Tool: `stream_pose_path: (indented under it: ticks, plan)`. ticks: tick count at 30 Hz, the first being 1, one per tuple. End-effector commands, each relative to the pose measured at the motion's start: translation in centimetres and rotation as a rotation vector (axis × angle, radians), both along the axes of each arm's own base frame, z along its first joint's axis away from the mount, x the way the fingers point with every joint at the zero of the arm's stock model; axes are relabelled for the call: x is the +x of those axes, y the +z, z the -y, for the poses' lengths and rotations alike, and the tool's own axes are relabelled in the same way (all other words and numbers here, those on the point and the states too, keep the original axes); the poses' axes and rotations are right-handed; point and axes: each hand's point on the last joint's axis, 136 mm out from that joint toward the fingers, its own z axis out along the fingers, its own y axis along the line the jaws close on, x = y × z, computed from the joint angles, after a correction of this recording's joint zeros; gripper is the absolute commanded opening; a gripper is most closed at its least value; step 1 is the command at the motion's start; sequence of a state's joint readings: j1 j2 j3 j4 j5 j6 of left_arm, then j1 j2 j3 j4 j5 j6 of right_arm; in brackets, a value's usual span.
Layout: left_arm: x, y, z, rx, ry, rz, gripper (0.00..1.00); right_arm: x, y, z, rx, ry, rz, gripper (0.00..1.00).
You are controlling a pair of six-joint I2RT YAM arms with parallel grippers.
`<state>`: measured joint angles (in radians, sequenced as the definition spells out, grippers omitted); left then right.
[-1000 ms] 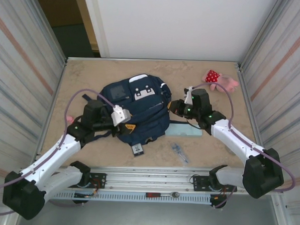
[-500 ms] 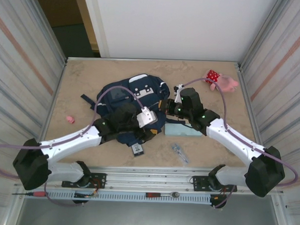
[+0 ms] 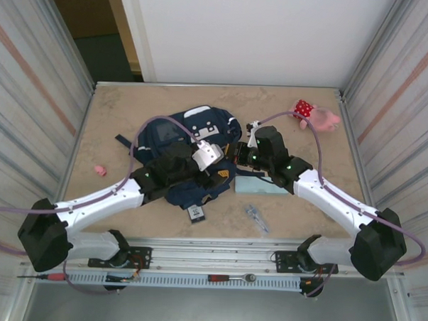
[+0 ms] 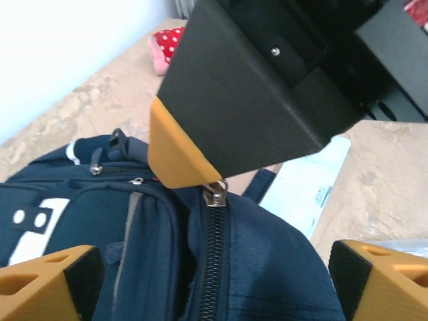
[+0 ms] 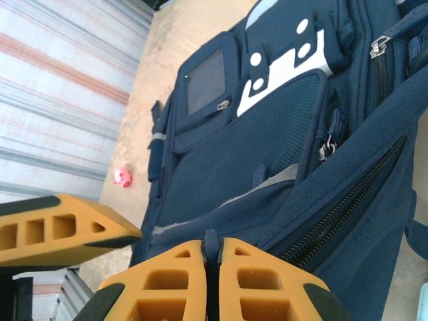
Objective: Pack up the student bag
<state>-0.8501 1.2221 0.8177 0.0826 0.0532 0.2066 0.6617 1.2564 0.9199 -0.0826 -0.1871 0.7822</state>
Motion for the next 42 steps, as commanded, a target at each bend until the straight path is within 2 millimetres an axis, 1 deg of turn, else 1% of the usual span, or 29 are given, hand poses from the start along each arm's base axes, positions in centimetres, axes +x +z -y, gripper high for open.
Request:
stream_pose_path:
  ticks: [1, 3, 4, 6, 7, 8, 10, 11, 13, 17, 21, 23, 24, 26, 27, 31, 33, 35, 36, 37, 38, 41, 42]
  plan:
    - [1.3, 0.1, -0.1, 0.056, 0.021, 0.050, 0.90, 0.2, 6.2, -1.5, 0.142, 0.036, 0.118, 0.00]
    - [1.6, -1.3, 0.6, 0.082, 0.004, 0.028, 0.82, 0.1, 6.3, -1.6, 0.146, 0.043, 0.117, 0.00]
    - [1.8, -1.9, 0.9, 0.091, 0.003, 0.013, 0.73, 0.2, 6.5, -1.6, 0.149, 0.043, 0.119, 0.00]
    - [2.3, -2.7, 1.0, 0.098, 0.025, -0.007, 0.52, 0.1, 6.6, -1.5, 0.147, 0.041, 0.125, 0.00]
    - [2.4, -2.8, 1.0, 0.094, 0.030, -0.017, 0.41, 0.1, 6.5, -1.2, 0.138, 0.035, 0.127, 0.00]
    - [2.4, -2.9, 0.9, 0.087, 0.026, -0.030, 0.33, 0.2, 6.3, -0.9, 0.129, 0.026, 0.126, 0.00]
    - [2.4, -2.7, 0.2, 0.072, 0.028, -0.046, 0.14, 0.7, 5.6, 0.2, 0.120, -0.004, 0.115, 0.00]
    - [2.1, -2.5, -0.2, 0.054, 0.015, -0.057, 0.08, 1.2, 5.0, 0.9, 0.122, -0.025, 0.100, 0.00]
    - [1.7, -1.8, -1.3, 0.007, -0.013, -0.072, 0.00, 2.0, 4.1, 1.9, 0.140, -0.056, 0.083, 0.00]
    - [-0.2, 0.3, -3.6, -0.058, -0.113, -0.054, 0.00, 3.9, 2.9, 3.2, 0.145, -0.101, 0.082, 0.00]
    - [-2.3, 2.4, -5.3, -0.082, -0.208, -0.012, 0.00, 6.1, 1.6, 3.7, 0.145, -0.142, 0.076, 0.00]
    - [-2.9, 3.5, -6.4, -0.091, -0.211, 0.018, 0.00, 7.4, 0.5, 4.1, 0.144, -0.179, 0.064, 0.00]
    - [-3.0, 3.9, -6.8, -0.099, -0.207, 0.026, 0.00, 8.1, 0.0, 4.3, 0.145, -0.202, 0.058, 0.00]
    - [-3.4, 5.2, -7.7, -0.124, -0.198, 0.051, 0.00, 9.7, -1.9, 5.1, 0.145, -0.262, 0.025, 0.00]
    - [-3.4, 5.7, -8.0, -0.131, -0.189, 0.064, 0.00, 10.4, -2.5, 5.3, 0.153, -0.285, 0.017, 0.00]
    - [-3.5, 7.6, -8.8, -0.149, -0.154, 0.121, 0.00, 12.7, -4.5, 5.1, 0.160, -0.322, -0.002, 0.00]
    - [-3.3, 8.1, -9.0, -0.151, -0.141, 0.136, 0.00, 13.5, -5.7, 5.1, 0.145, -0.339, -0.020, 0.00]
    - [-3.2, 8.3, -9.1, -0.144, -0.136, 0.148, 0.00, 14.1, -6.4, 5.1, 0.143, -0.347, -0.026, 0.00]
    - [-3.0, 8.3, -9.1, -0.134, -0.129, 0.151, 0.00, 14.4, -6.6, 5.0, 0.147, -0.343, -0.028, 0.00]
    - [-2.7, 8.0, -9.2, -0.117, -0.119, 0.147, 0.00, 14.5, -6.3, 4.7, 0.156, -0.331, -0.024, 0.00]
    - [-2.4, 7.6, -9.3, -0.098, -0.111, 0.145, 0.00, 14.5, -5.9, 4.6, 0.160, -0.324, -0.012, 0.04]
    - [-1.1, 6.5, -9.8, -0.036, -0.060, 0.145, 0.00, 14.0, -3.9, 4.8, 0.153, -0.293, 0.033, 0.39]
    - [-0.5, 5.9, -10.0, -0.008, -0.039, 0.147, 0.00, 13.5, -3.3, 4.8, 0.144, -0.274, 0.041, 0.48]
